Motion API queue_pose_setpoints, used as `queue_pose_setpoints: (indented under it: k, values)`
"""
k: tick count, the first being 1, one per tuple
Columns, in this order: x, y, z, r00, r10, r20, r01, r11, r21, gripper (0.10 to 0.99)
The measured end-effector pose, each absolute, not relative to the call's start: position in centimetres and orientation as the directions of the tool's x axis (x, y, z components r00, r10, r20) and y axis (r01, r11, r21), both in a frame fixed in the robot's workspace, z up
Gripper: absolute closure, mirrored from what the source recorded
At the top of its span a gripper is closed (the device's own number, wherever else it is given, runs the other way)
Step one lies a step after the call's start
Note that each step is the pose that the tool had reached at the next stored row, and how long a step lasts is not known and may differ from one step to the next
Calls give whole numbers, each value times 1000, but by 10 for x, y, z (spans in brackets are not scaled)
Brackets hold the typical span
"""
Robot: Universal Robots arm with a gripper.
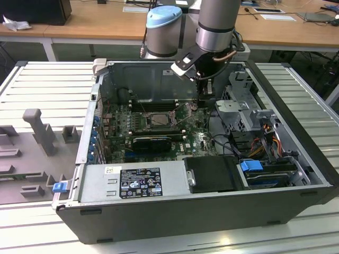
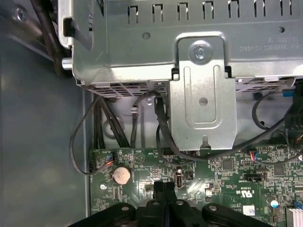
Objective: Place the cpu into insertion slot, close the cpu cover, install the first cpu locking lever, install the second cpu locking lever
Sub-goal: 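Close the cpu cover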
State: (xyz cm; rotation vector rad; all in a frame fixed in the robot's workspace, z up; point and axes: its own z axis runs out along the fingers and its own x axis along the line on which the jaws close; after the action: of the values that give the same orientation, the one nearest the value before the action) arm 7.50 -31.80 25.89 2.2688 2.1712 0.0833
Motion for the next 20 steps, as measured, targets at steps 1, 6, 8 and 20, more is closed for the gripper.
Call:
queue_pose_setpoints:
  k: [1,6,8,20]
  values:
    - [76,-318,259,43,998,38,998,-45,37,980]
    - [78,-318,252,43,998,38,998,-45,37,980]
    - [78,-318,251,43,998,38,998,-45,37,980]
    - [77,-318,246,43,998,38,998,-45,37,980]
